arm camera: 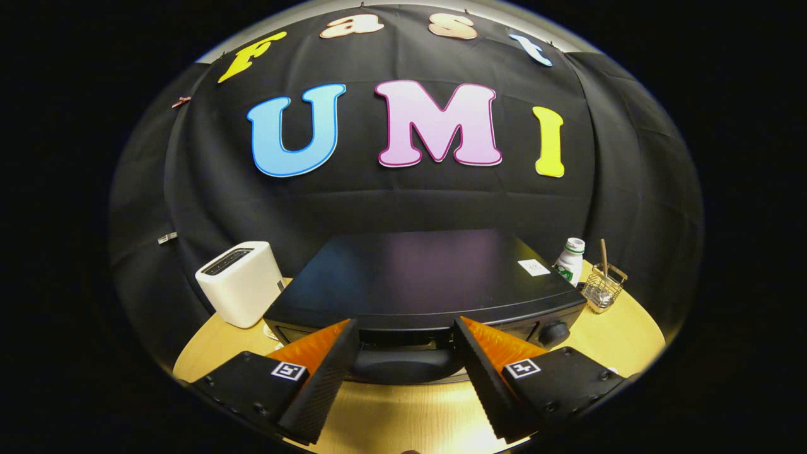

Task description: Open the toaster oven, put the food inside, and close the toaster oven door.

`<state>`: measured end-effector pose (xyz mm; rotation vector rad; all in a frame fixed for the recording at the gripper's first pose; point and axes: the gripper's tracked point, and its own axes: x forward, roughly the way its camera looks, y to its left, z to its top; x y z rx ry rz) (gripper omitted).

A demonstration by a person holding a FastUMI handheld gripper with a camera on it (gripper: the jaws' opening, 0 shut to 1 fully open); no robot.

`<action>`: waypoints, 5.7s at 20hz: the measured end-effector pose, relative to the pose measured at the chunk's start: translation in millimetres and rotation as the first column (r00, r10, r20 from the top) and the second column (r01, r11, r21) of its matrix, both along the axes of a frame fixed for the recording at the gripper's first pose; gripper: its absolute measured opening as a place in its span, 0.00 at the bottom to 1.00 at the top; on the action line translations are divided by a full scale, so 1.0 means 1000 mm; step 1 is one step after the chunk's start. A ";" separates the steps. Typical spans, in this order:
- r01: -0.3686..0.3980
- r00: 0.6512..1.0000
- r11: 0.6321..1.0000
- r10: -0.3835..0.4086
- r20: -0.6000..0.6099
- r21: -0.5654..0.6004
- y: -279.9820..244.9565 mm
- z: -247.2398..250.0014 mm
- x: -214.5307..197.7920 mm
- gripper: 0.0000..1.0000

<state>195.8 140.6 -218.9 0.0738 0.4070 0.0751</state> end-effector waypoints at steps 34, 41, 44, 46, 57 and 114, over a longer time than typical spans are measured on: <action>-0.231 0.910 0.964 0.165 -0.379 -0.135 -0.034 -0.091 -0.208 0.99; -0.162 0.900 0.983 0.110 -0.421 -0.090 -0.095 -0.046 -0.228 0.99; -0.100 0.911 0.988 0.044 -0.410 -0.117 -0.141 -0.027 -0.215 0.99; -0.057 0.906 0.992 0.005 -0.423 -0.109 -0.168 -0.024 -0.210 0.99; 0.008 0.824 0.994 -0.070 -0.562 -0.112 -0.302 -0.074 -0.186 0.99; 0.627 0.669 0.579 -0.059 -0.741 0.521 -0.260 -0.108 -0.293 0.05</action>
